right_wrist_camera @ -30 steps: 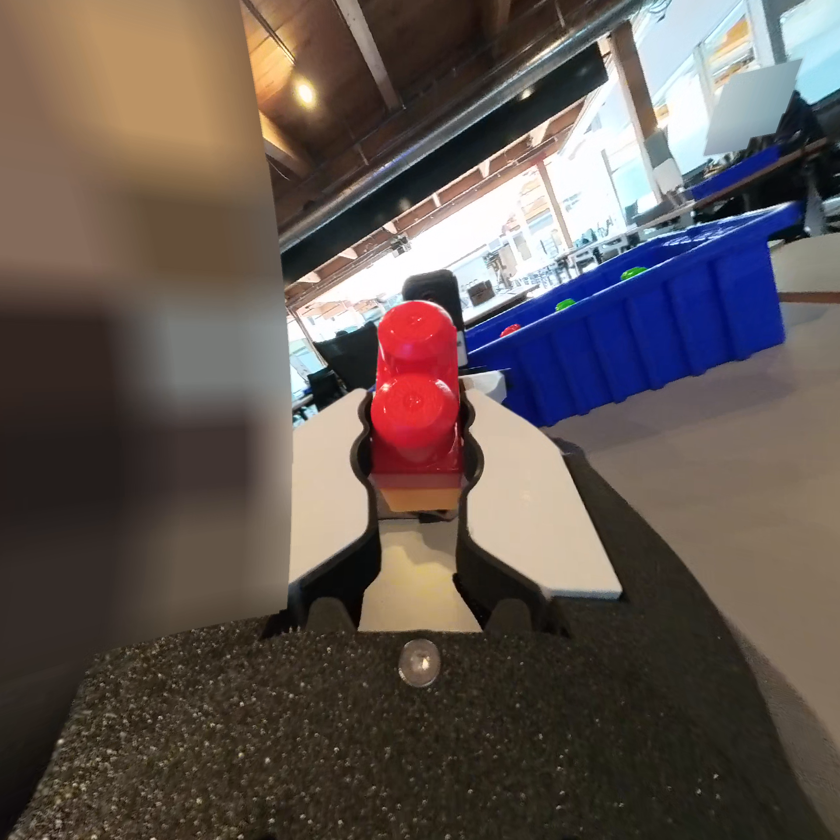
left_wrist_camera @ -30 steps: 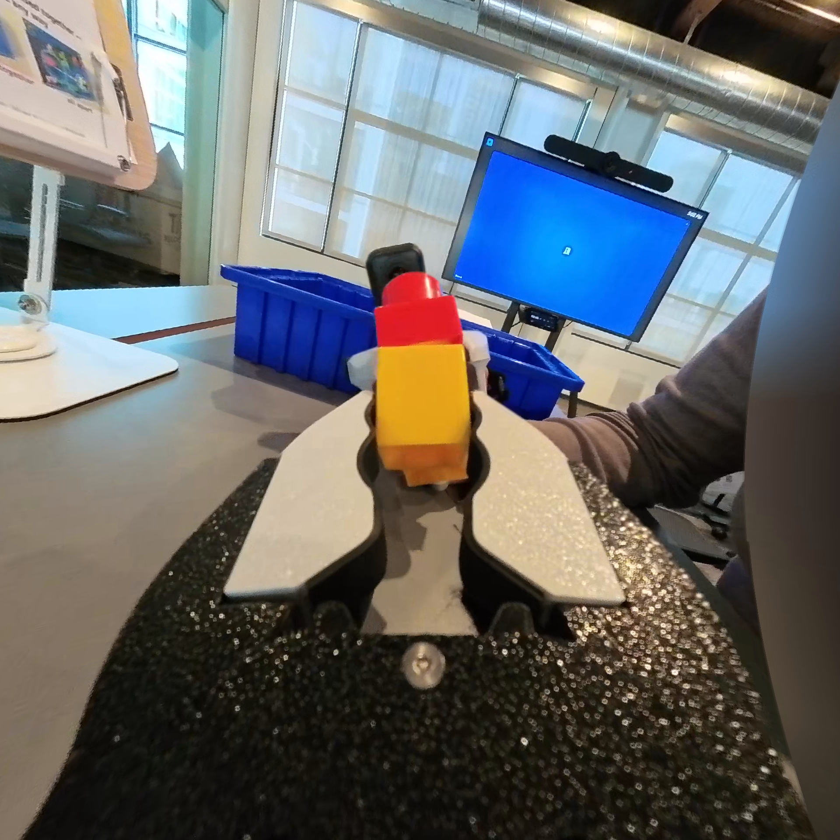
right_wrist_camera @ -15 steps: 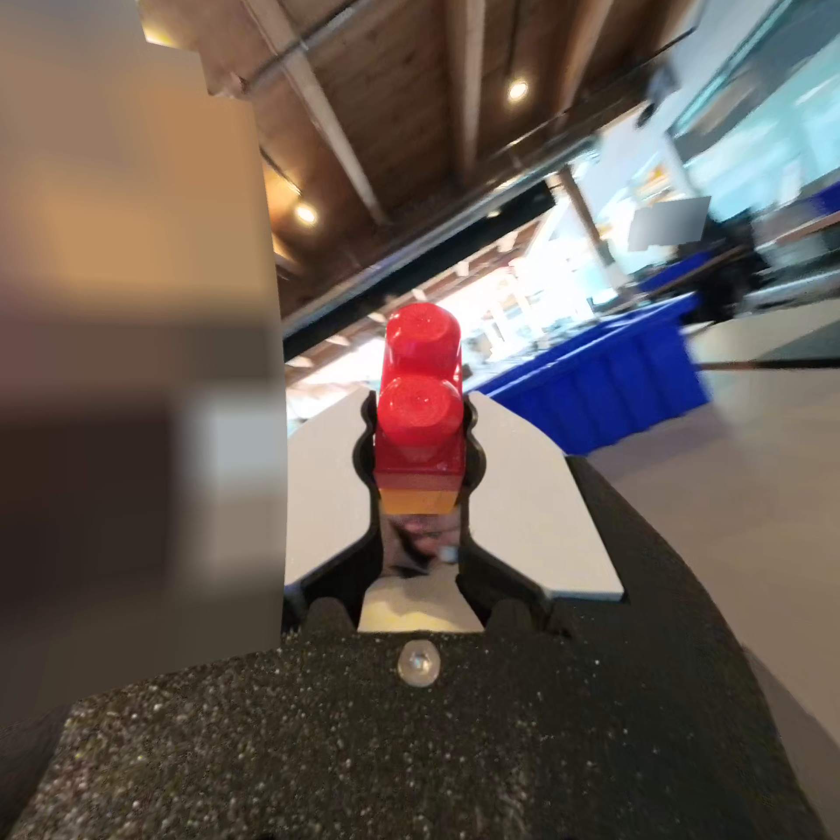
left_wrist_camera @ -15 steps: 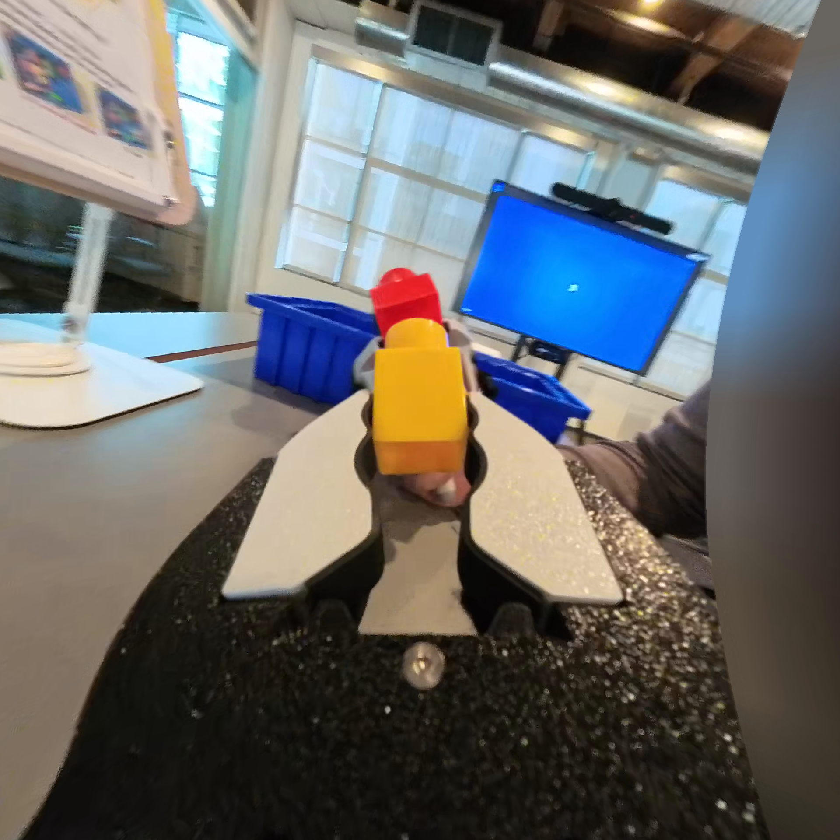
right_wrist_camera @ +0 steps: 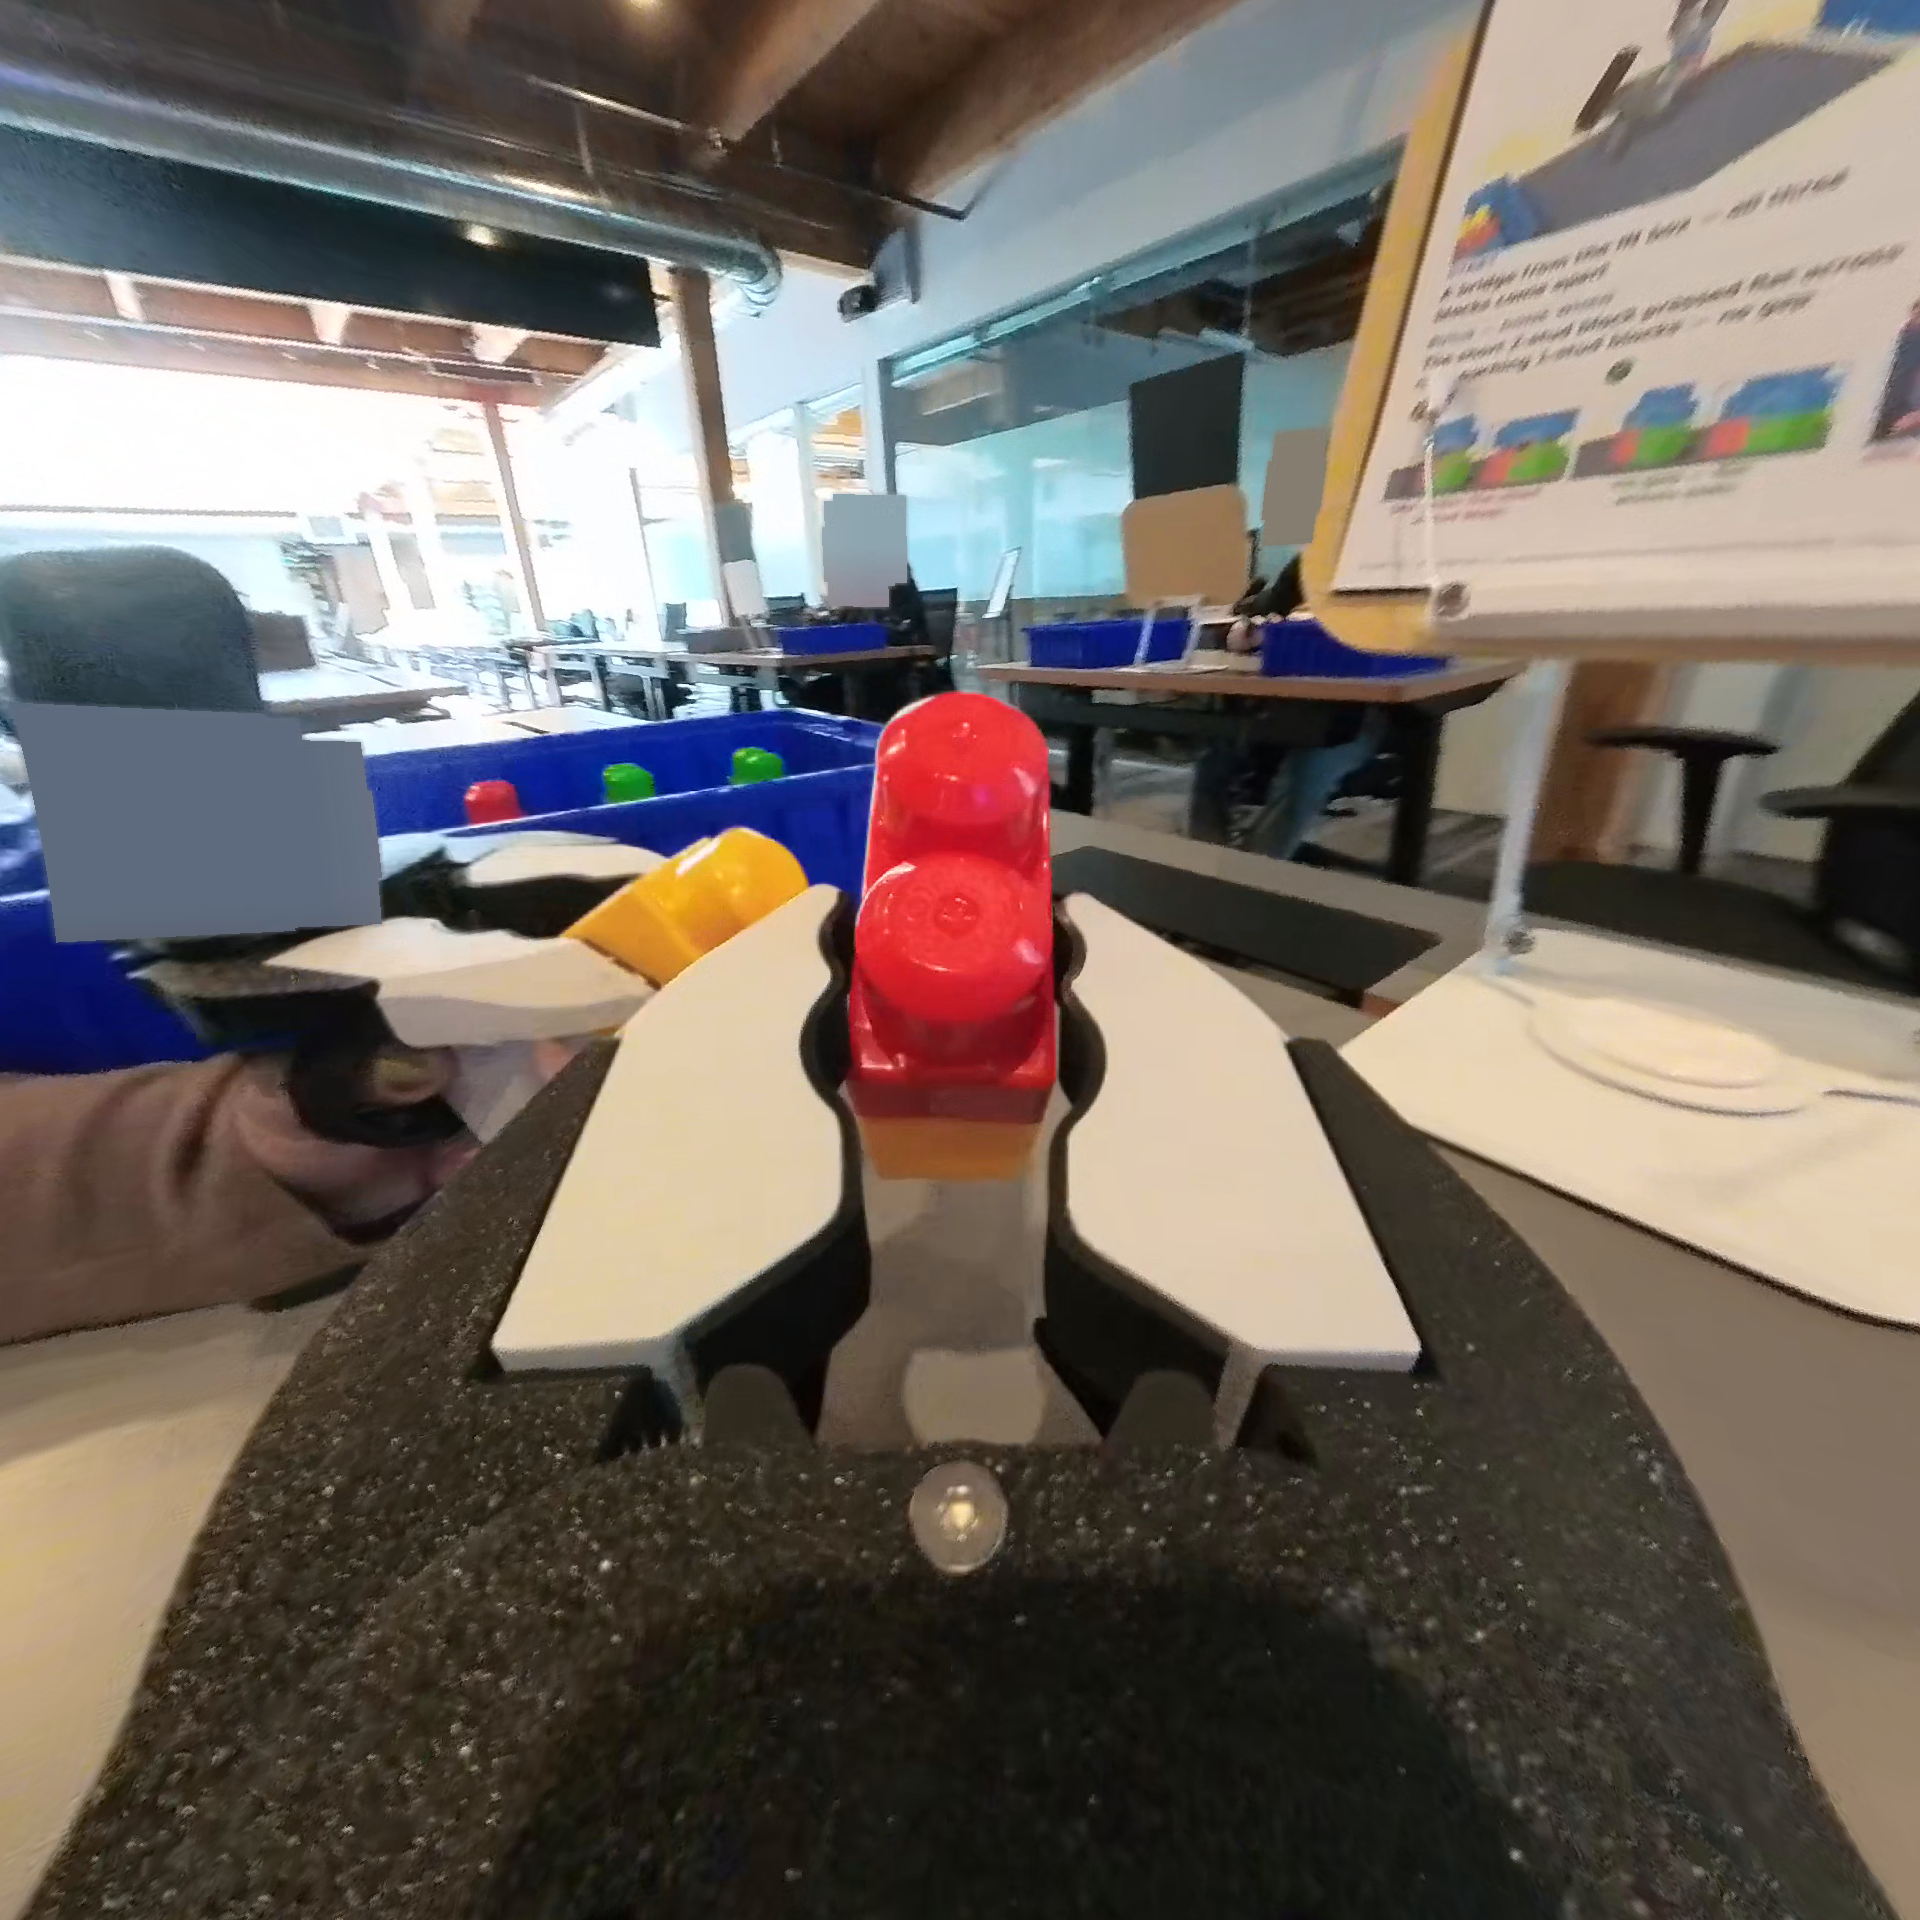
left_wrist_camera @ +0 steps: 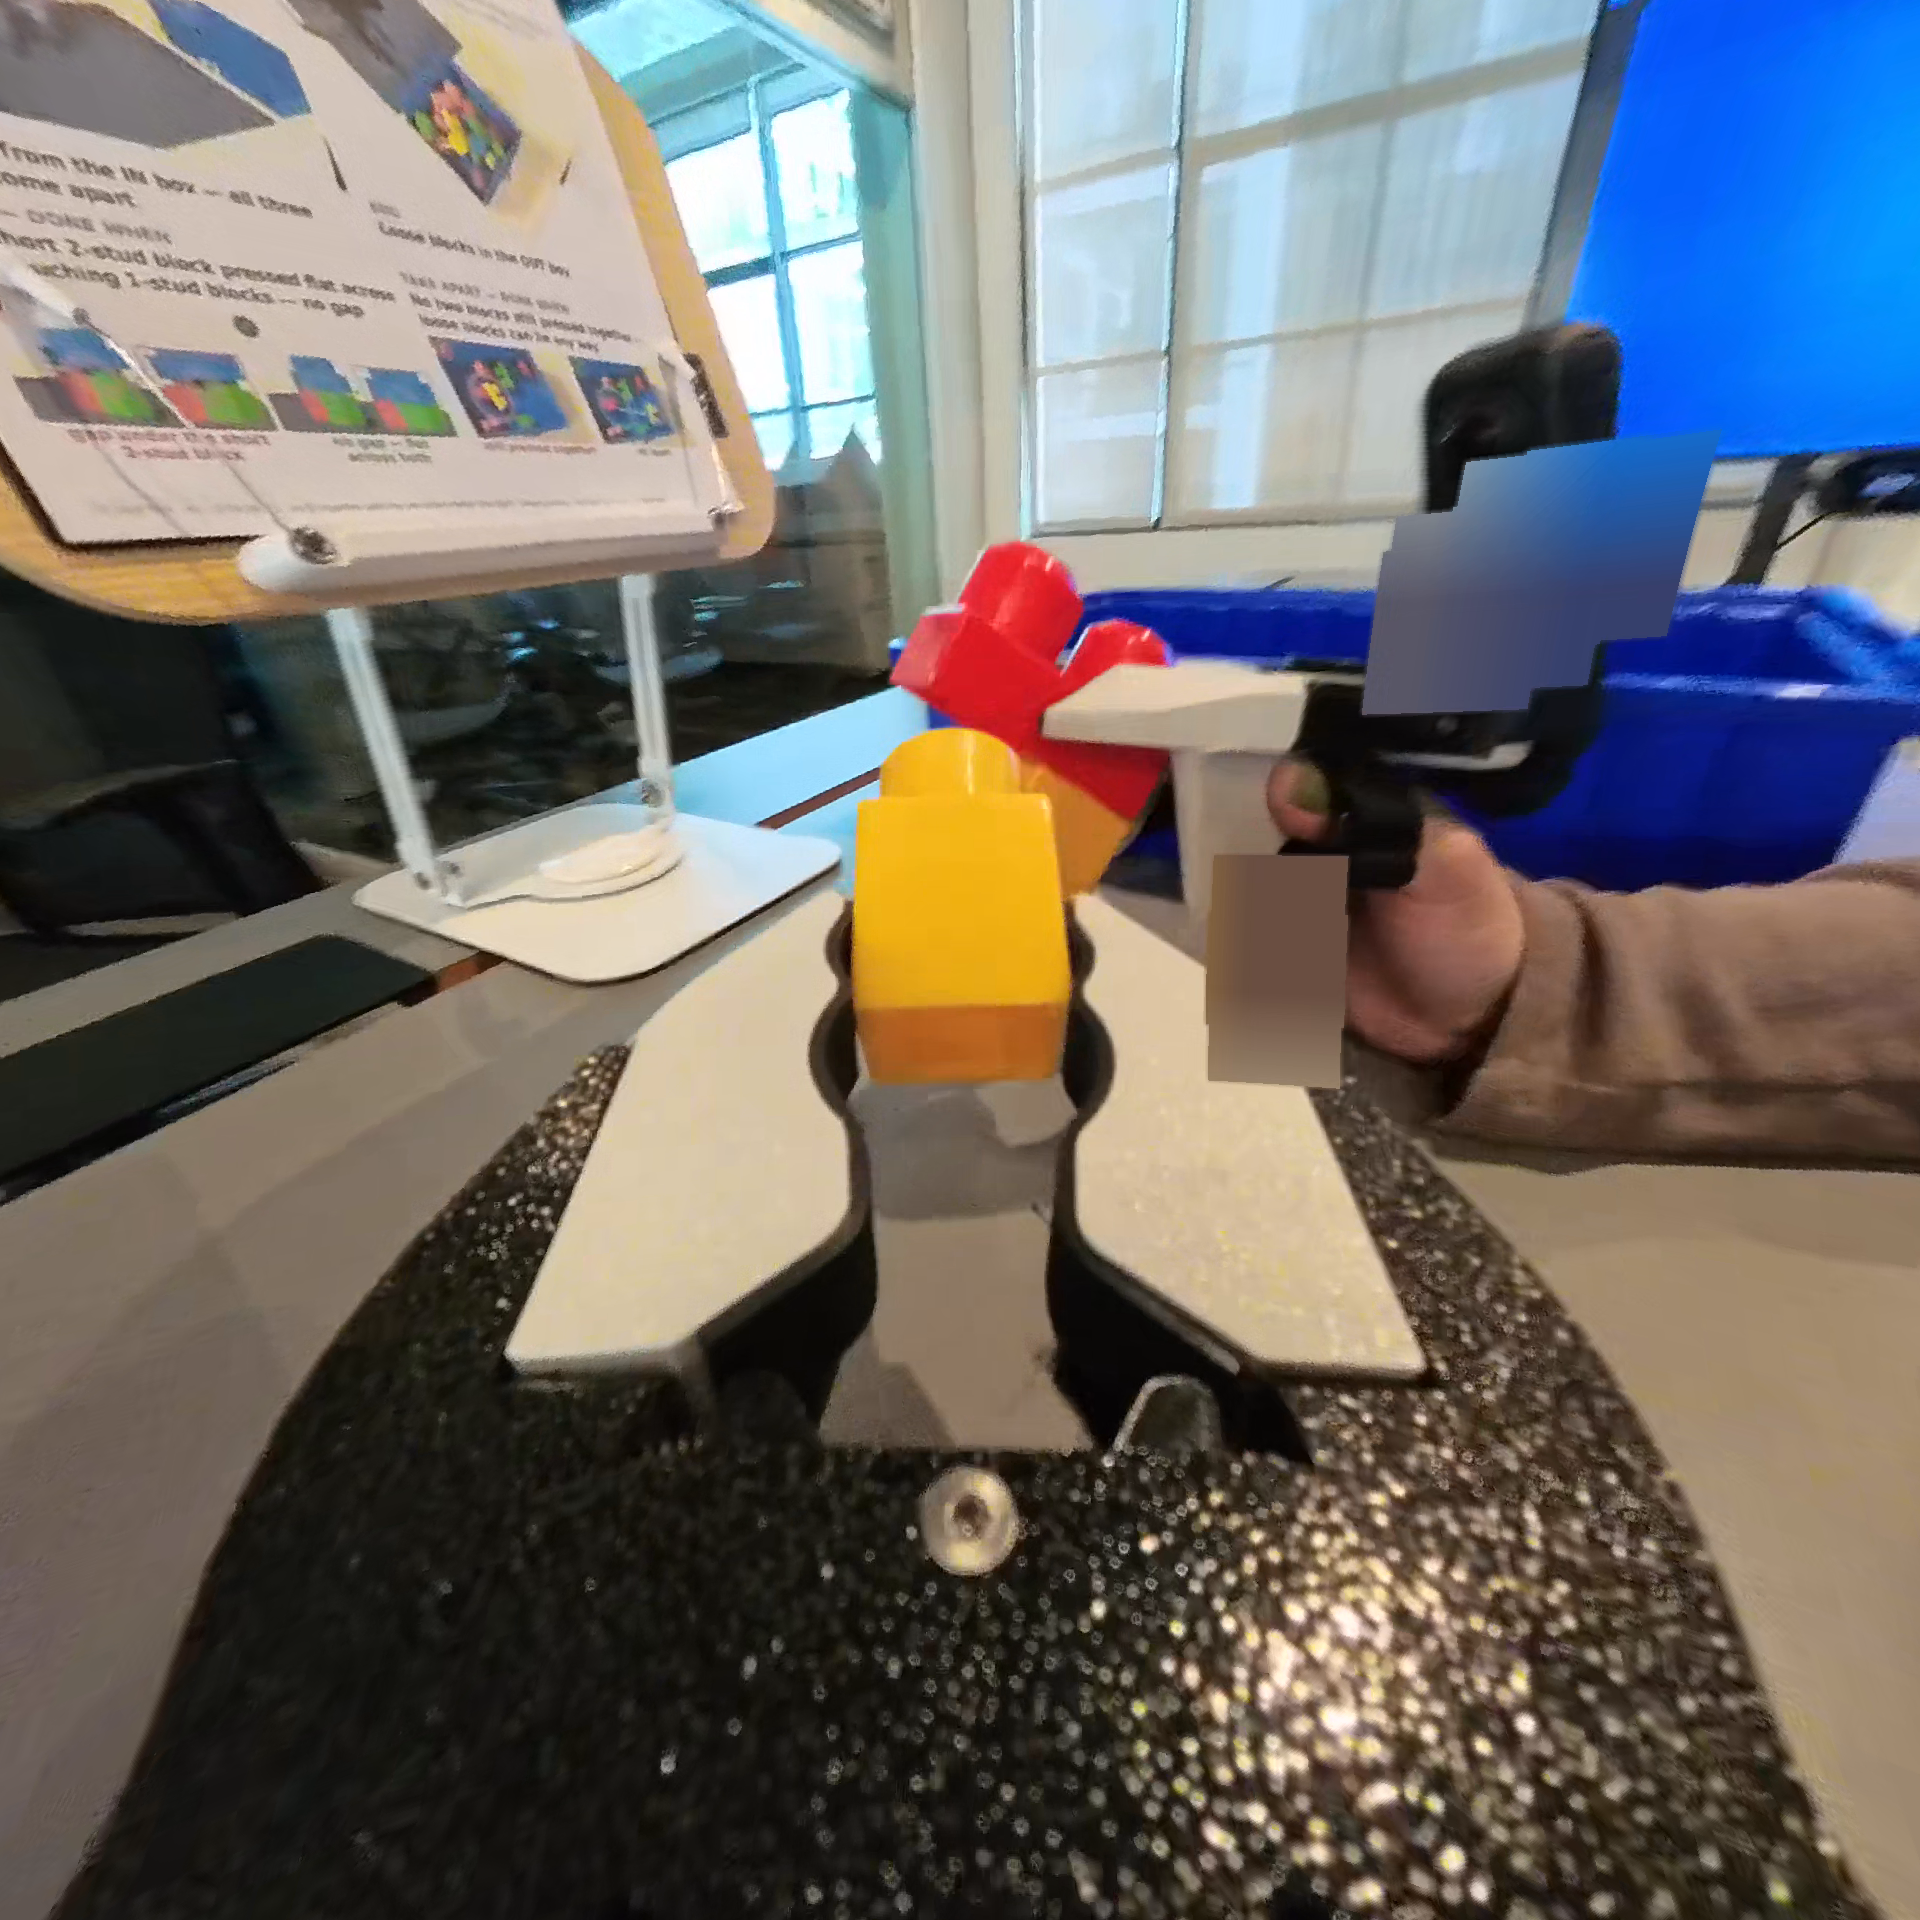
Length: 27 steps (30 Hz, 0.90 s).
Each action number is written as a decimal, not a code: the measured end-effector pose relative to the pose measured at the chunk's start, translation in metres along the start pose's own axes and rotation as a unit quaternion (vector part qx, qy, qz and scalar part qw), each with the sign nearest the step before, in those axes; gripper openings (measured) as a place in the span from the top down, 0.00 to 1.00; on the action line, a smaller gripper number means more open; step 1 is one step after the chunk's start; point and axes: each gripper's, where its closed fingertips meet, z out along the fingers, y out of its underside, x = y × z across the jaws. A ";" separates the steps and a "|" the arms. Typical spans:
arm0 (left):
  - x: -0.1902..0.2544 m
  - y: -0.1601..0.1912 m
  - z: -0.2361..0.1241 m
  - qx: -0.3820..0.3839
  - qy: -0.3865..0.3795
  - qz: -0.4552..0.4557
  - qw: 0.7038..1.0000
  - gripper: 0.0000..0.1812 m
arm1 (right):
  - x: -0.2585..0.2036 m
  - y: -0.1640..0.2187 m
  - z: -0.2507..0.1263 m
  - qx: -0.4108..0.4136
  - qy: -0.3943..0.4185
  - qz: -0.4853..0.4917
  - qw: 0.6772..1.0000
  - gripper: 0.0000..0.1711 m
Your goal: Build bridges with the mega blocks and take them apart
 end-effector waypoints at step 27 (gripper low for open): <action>0.022 0.029 0.018 -0.197 -0.020 0.168 0.966 0.59 | -0.046 -0.006 0.003 0.037 -0.206 0.103 0.972 0.79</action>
